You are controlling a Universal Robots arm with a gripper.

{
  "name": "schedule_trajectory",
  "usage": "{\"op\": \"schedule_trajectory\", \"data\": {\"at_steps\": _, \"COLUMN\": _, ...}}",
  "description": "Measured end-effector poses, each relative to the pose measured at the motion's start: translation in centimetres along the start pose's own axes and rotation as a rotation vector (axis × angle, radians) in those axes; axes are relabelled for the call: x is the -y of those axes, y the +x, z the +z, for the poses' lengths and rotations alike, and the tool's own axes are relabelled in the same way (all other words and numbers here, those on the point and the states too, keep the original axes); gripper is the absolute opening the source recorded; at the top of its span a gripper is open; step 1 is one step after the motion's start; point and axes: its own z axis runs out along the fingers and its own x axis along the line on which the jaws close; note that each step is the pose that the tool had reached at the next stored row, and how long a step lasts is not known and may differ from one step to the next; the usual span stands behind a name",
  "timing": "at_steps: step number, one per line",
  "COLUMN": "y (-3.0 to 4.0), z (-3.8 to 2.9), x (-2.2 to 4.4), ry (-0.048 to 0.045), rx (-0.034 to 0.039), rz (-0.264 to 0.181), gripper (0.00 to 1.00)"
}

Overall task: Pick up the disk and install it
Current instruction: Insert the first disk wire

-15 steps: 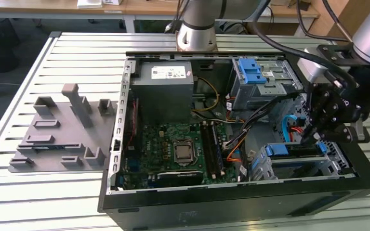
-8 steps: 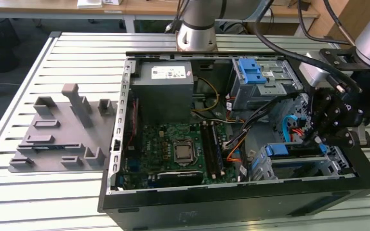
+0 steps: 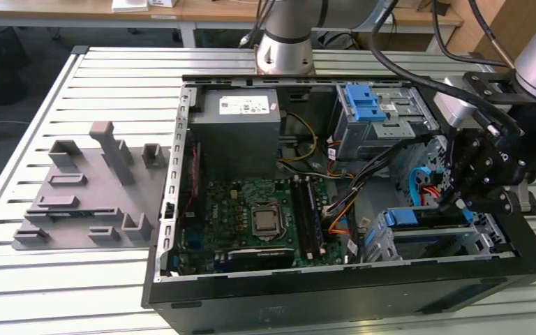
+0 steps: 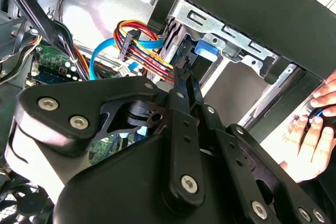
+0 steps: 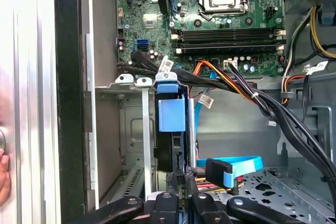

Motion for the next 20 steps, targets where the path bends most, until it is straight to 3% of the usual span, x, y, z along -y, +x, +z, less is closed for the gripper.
{"op": "schedule_trajectory", "data": {"at_steps": 9, "y": -0.02, "z": 0.12, "x": 0.29, "ry": -0.0092, "rx": 0.001, "rz": 0.0, "gripper": 0.16}}
{"op": "schedule_trajectory", "data": {"at_steps": 20, "y": -0.22, "z": 0.12, "x": 0.35, "ry": -0.0137, "rx": 0.0009, "rz": 0.001, "gripper": 0.16}}
